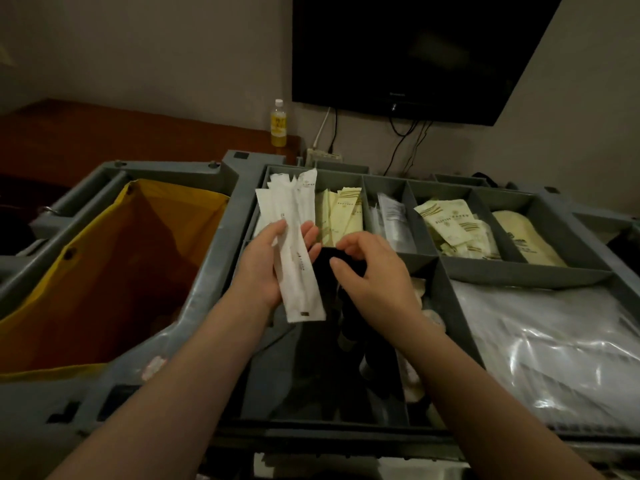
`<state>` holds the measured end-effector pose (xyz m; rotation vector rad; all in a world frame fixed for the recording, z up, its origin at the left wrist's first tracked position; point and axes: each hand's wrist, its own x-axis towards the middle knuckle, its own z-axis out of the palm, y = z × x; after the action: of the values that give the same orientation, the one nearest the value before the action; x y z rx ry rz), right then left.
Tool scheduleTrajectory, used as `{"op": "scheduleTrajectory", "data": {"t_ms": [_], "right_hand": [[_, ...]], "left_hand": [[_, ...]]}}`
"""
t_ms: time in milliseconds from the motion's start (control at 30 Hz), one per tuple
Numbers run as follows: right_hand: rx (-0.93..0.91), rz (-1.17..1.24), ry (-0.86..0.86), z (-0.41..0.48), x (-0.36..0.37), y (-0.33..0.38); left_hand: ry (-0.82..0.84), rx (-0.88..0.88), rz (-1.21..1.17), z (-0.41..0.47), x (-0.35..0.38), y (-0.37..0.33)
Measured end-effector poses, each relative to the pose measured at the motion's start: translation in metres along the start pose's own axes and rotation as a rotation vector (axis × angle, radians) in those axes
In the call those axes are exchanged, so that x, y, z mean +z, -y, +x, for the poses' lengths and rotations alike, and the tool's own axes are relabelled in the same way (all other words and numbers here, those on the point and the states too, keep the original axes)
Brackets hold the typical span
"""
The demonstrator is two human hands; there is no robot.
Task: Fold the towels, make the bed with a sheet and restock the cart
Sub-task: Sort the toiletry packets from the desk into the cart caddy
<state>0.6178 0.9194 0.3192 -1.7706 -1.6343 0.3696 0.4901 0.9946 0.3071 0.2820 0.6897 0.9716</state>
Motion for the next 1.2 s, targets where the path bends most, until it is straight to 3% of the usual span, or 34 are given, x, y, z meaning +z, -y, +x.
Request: {"op": "scheduleTrajectory", "data": {"t_ms": [233,433,600,700,867,967,1033,1100,1200], "right_hand": [[0.145,0.119,0.351,0.064,0.027,0.018],[0.392,0.449,0.411,0.12,0.053,0.014],[0.476,0.501,0.275,0.167,0.053,0.001],[0.496,0.336,0.19,0.187,0.055,-0.012],[0.358,0.03,0.278,0.198,0.072,-0.02],[0.275,-0.086,0.229,0.2,0.081,-0.021],[0.205,-0.189,0.21,0.2,0.084,-0.02],[0.114,-0.378,0.202,0.199,0.085,-0.019],[-0.031,-0.614,0.139,0.199,0.086,-0.024]], "left_hand": [[-0.05,0.085,0.317,0.021,0.004,-0.018],[-0.251,0.124,0.514,0.062,0.017,-0.05],[-0.281,0.181,0.772,0.098,0.021,-0.074],[-0.288,0.309,0.995,0.118,0.019,-0.076],[-0.416,0.445,1.429,0.153,0.014,-0.082],[-0.352,0.512,1.57,0.161,0.007,-0.08],[-0.251,0.651,1.601,0.161,0.004,-0.071],[-0.237,0.683,1.645,0.159,0.004,-0.063],[-0.153,0.6,2.16,0.162,-0.004,-0.063]]}}
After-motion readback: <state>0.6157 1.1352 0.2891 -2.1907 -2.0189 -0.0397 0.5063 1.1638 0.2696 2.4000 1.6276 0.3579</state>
